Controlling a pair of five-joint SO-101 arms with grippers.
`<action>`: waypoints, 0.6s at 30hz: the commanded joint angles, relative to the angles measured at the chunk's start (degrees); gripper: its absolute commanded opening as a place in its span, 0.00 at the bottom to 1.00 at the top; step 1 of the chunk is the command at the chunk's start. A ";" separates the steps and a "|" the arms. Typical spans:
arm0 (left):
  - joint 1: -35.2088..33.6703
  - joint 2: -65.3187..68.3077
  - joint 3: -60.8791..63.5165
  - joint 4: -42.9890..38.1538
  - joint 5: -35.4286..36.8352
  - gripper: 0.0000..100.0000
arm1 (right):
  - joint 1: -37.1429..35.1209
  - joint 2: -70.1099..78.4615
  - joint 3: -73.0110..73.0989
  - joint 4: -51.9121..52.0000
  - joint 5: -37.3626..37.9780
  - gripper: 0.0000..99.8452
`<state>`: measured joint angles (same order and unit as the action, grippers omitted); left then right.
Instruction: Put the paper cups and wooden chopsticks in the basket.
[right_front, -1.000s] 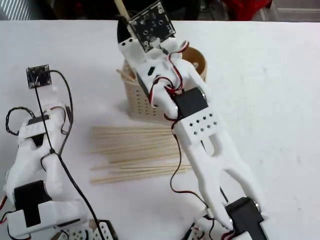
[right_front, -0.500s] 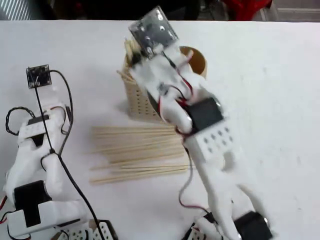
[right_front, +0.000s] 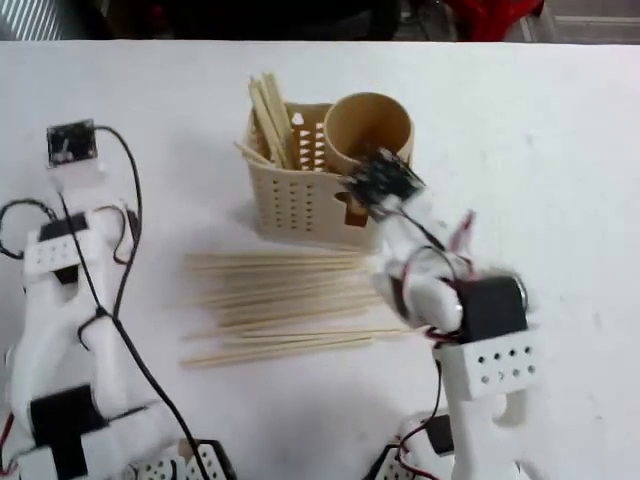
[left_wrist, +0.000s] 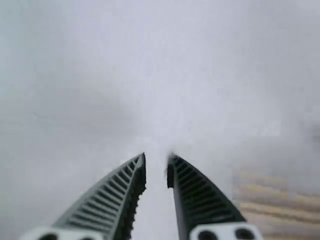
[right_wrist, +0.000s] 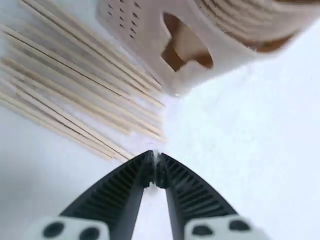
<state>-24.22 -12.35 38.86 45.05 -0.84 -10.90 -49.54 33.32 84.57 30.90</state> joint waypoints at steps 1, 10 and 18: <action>5.32 -9.98 -9.58 20.22 -12.22 0.09 | 8.31 -7.25 15.74 -6.64 5.36 0.02; 22.20 -17.54 -18.11 54.51 -38.07 0.09 | 19.03 -14.55 37.10 -15.16 9.58 0.02; 35.21 -17.80 -0.09 43.60 -45.54 0.09 | 24.13 -15.16 49.76 -25.63 9.05 0.02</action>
<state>4.70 -28.53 30.15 96.92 -44.44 12.40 -63.96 80.53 62.95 39.78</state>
